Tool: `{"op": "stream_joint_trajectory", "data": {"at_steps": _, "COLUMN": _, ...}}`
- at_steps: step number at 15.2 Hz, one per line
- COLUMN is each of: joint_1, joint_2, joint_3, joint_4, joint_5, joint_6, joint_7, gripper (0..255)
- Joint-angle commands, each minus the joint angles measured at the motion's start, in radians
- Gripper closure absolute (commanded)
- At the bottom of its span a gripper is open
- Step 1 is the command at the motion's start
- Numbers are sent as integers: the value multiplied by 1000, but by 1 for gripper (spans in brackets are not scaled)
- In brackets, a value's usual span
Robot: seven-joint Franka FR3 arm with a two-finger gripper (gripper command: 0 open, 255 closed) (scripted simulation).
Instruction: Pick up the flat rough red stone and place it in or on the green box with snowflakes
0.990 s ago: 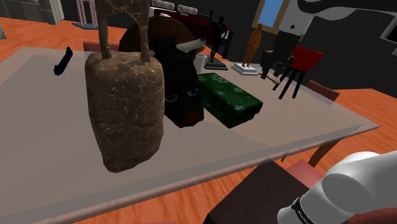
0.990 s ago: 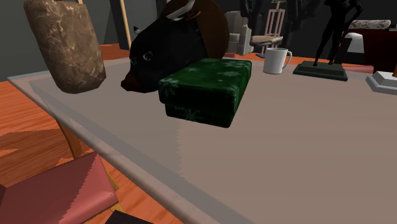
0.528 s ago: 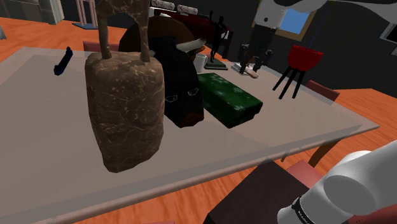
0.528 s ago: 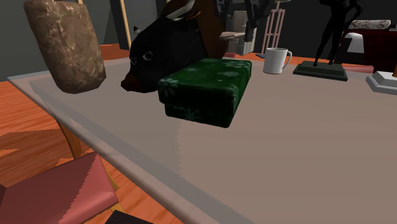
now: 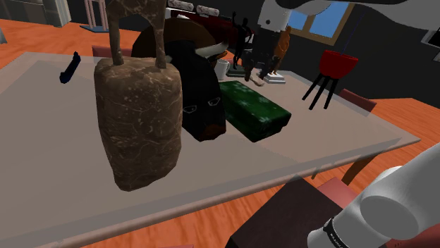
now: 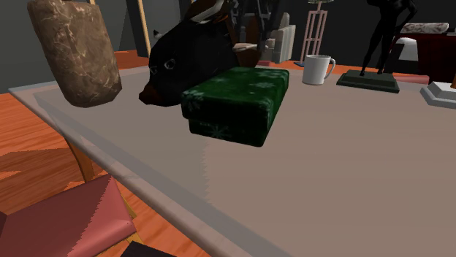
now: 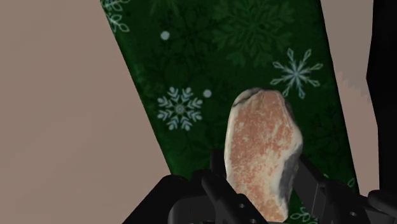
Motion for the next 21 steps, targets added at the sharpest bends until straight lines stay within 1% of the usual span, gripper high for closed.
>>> {"op": "stream_joint_trajectory", "data": {"at_steps": 1, "joint_1": 1, "joint_2": 2, "joint_3": 1, "joint_4": -22, "joint_5": 0, "joint_6": 25, "joint_7": 1, "gripper": 255}}
{"op": "stream_joint_trajectory", "data": {"at_steps": 11, "joint_1": 2, "joint_2": -5, "joint_3": 3, "joint_4": -158, "joint_5": 3, "joint_6": 154, "joint_7": -2, "gripper": 255}}
{"op": "stream_joint_trajectory", "data": {"at_steps": 19, "joint_1": 2, "joint_2": -5, "joint_3": 3, "joint_4": -158, "joint_5": 3, "joint_6": 154, "joint_7": -2, "gripper": 255}}
{"op": "stream_joint_trajectory", "data": {"at_steps": 20, "joint_1": 2, "joint_2": -5, "joint_3": 3, "joint_4": -159, "joint_5": 3, "joint_6": 154, "joint_7": -2, "gripper": 0}}
{"op": "stream_joint_trajectory", "data": {"at_steps": 21, "joint_1": 2, "joint_2": -5, "joint_3": 3, "joint_4": -158, "joint_5": 3, "joint_6": 154, "joint_7": -2, "gripper": 0}}
